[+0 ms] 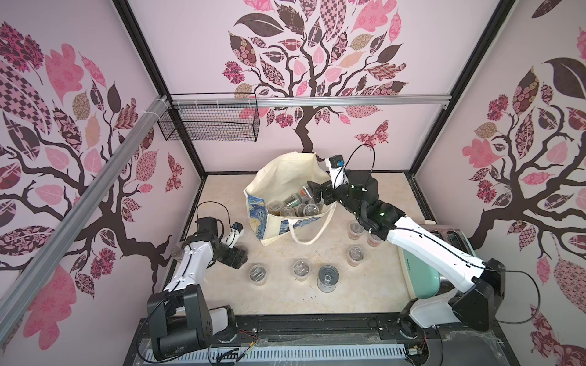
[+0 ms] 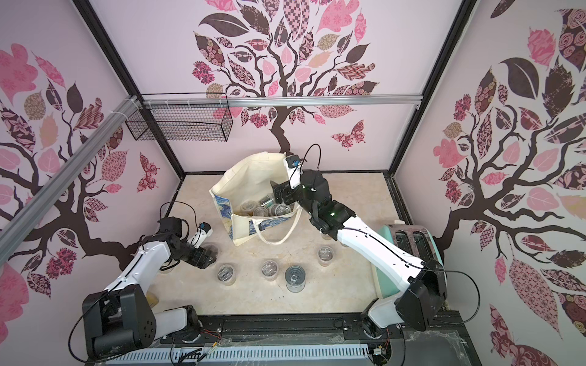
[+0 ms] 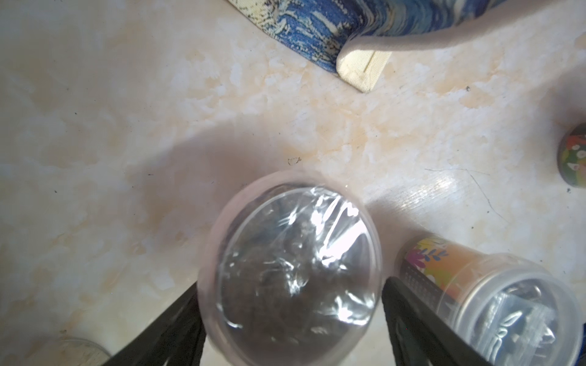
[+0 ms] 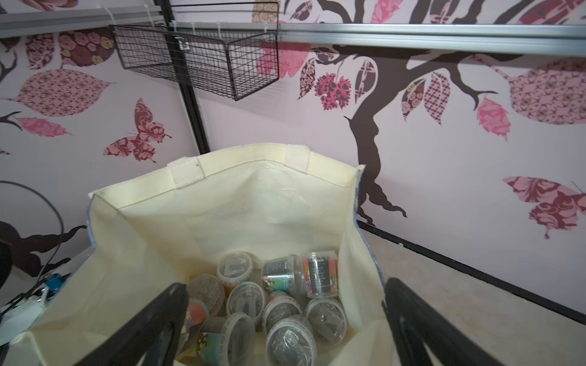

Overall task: Take out the seed jars from the canvas bag
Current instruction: Place the seed jar at the center of the board.

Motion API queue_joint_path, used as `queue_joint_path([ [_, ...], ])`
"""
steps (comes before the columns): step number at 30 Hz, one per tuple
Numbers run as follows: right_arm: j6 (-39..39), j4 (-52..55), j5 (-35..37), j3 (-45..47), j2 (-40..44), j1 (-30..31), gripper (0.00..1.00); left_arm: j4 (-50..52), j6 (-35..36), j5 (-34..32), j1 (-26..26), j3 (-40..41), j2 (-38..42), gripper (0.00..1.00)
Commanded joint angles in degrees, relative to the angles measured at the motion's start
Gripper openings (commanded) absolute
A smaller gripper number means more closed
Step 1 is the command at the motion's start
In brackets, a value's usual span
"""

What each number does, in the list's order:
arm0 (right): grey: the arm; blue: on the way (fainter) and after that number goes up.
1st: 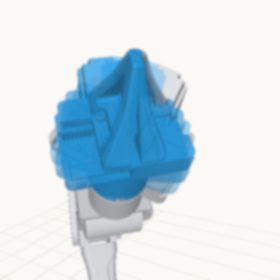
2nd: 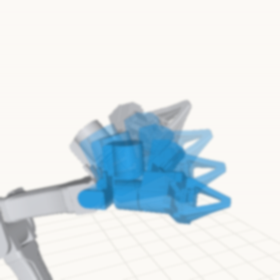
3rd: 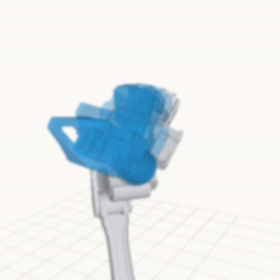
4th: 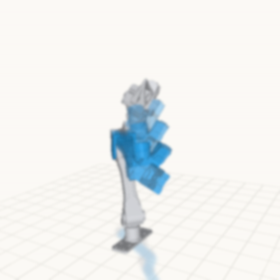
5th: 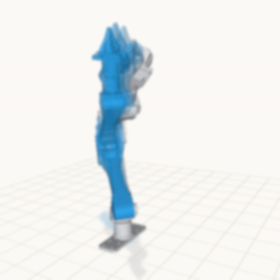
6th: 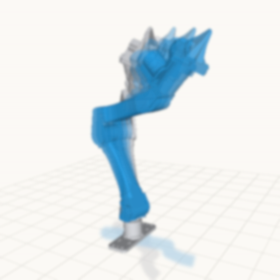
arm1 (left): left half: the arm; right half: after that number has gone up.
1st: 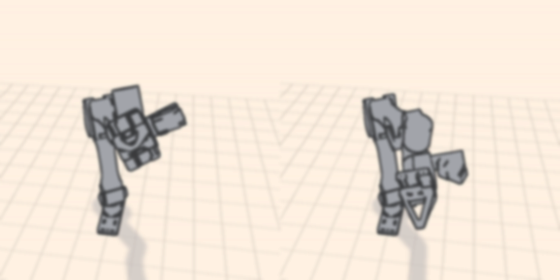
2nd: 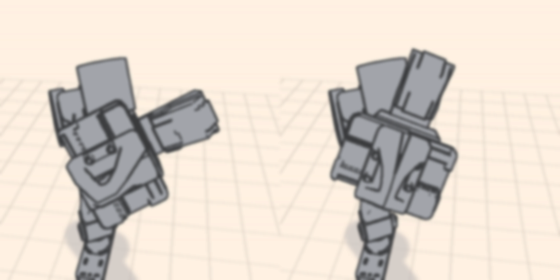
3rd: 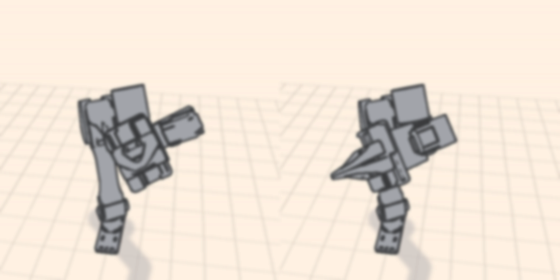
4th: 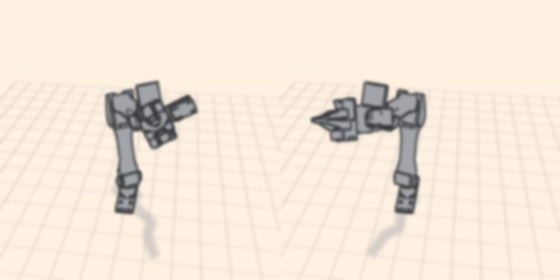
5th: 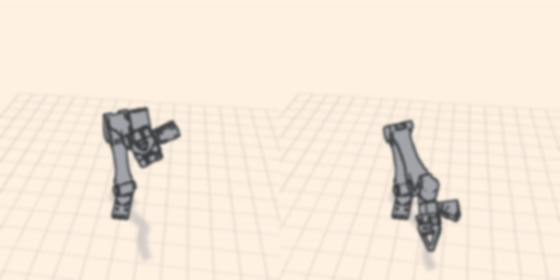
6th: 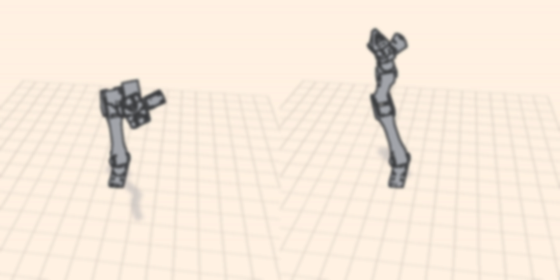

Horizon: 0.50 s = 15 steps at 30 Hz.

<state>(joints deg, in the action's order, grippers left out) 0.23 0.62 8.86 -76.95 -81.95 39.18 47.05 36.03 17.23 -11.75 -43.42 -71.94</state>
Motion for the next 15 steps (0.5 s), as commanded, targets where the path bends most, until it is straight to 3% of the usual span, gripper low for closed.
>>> queue_joint_path([
  [1, 1.29, 4.67, -0.16, -2.35, -1.07, -0.50, 0.99, -0.06, 0.31, 1.54, -0.38, -0.05, -0.37, 0.87],
  [6, 1.52, 4.73, -0.80, -2.31, -0.66, -0.46, 1.00, 0.93, -0.18, 1.93, -0.42, -1.60, -2.43, 0.98],
  [11, 2.23, 8.96, 0.23, -4.87, -1.84, -1.18, 1.00, 5.90, 0.10, 1.17, -0.39, -6.78, -0.09, 0.98],
  [15, 5.33, 16.28, -2.60, -10.63, -4.51, -5.01, 0.99, 13.52, -0.82, 0.82, -0.42, -15.54, 1.62, 0.98],
])
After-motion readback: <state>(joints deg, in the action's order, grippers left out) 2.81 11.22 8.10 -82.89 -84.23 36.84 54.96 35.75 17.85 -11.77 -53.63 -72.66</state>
